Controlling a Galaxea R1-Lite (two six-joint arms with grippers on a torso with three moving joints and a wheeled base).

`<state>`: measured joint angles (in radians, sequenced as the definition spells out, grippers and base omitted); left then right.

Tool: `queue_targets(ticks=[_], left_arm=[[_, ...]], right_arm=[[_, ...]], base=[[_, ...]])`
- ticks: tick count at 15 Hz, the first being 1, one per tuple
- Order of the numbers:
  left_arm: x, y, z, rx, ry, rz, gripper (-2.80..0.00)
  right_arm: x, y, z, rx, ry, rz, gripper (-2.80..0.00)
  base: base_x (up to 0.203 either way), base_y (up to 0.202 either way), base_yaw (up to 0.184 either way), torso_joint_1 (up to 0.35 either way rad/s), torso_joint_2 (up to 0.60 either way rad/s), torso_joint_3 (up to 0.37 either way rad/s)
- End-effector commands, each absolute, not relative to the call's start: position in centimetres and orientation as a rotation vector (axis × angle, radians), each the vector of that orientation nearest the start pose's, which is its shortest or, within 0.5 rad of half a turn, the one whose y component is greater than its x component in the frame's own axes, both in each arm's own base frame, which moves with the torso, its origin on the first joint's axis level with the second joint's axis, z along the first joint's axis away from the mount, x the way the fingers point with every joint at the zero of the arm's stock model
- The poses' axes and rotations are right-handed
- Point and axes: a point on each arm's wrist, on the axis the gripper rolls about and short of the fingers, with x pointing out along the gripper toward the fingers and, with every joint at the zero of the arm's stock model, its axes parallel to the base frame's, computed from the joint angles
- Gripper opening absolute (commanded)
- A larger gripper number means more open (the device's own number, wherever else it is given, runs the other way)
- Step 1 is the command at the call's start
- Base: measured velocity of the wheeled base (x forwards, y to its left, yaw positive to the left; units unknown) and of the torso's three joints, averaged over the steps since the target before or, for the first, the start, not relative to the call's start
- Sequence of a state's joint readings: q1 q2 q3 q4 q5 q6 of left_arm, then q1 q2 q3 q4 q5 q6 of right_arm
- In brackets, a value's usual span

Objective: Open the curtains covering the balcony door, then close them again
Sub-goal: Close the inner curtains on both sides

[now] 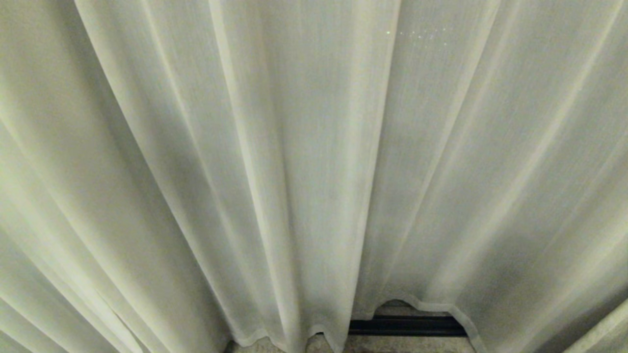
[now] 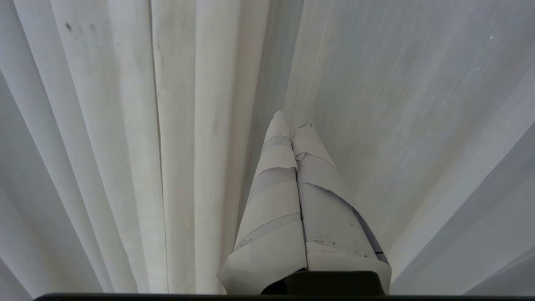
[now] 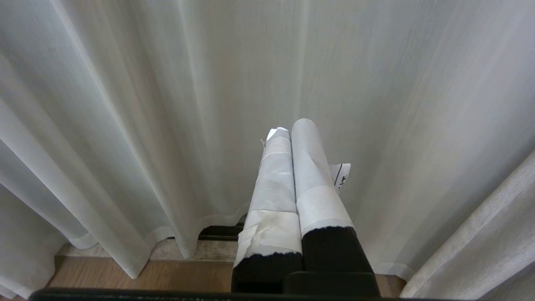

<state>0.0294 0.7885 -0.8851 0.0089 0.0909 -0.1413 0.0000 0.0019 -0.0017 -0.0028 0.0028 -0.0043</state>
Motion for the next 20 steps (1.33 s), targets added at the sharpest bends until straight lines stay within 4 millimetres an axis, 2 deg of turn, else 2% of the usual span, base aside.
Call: queue_targets(ticks=[1,3,7,12,16,20], left_arm=[[6.0,0.4,31.2,-0.145,-0.082,0.115,-2.8],[6.3,0.4,31.1,-0.143,-0.071,0.103,-2.8],[7.0,0.1,29.1,-0.142,0.007,0.05,-2.8],[6.7,-0.3,24.4,-0.133,0.142,-0.013,-2.8],[4.5,-0.2,20.8,-0.129,0.173,-0.02,-2.8],[1.9,-0.1,16.1,-0.052,0.177,-0.029,-2.8]], right_arm=[[-2.3,0.0,7.6,-0.005,-0.003,0.003,-2.8],[-2.3,0.0,7.6,-0.005,-0.003,0.003,-2.8],[-2.3,0.0,7.6,-0.005,-0.003,0.003,-2.8],[-2.3,0.0,7.6,-0.005,-0.003,0.003,-2.8],[-2.3,0.0,7.6,-0.005,-0.003,0.003,-2.8],[-2.3,0.0,7.6,-0.005,-0.003,0.003,-2.8]], base=[[0.0,0.0,0.0,0.0,0.0,0.0],[0.0,0.0,0.0,0.0,0.0,0.0],[0.0,0.0,0.0,0.0,0.0,0.0],[0.0,0.0,0.0,0.0,0.0,0.0],[0.0,0.0,0.0,0.0,0.0,0.0],[0.0,0.0,0.0,0.0,0.0,0.0]])
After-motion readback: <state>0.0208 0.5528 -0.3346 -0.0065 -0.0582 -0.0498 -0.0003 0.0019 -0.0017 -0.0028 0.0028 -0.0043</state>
